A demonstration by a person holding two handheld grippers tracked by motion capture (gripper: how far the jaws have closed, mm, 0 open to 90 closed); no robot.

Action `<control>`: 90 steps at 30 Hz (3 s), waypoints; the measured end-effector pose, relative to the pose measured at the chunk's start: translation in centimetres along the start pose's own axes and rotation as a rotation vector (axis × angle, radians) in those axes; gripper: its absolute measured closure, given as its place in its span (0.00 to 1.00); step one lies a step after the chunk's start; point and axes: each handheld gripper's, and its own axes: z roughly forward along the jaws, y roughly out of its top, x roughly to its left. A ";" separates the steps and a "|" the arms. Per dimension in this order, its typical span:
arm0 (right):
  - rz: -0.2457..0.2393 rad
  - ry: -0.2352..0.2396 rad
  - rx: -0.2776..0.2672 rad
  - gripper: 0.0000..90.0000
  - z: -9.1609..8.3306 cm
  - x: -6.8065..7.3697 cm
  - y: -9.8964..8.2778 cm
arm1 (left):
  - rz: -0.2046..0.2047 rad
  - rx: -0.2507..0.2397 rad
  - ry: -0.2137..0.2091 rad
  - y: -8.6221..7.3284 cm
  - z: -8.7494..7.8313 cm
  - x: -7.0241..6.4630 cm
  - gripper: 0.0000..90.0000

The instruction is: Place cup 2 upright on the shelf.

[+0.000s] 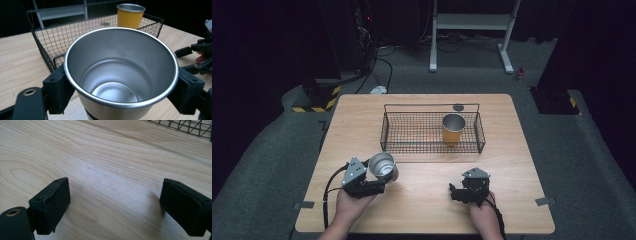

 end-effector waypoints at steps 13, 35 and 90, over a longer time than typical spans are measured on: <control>-0.003 -0.002 -0.001 0.11 0.0 0.0 0.0 | 0.016 -0.019 -0.007 3.2 0.9 -0.7 0.21; -0.004 -0.001 -0.001 0.11 0.0 0.0 0.0 | -0.010 -0.020 0.002 7.3 3.9 0.4 0.21; -0.006 0.002 -0.002 0.11 -0.1 0.1 -0.1 | -0.099 0.076 0.123 9.7 14.6 3.8 0.21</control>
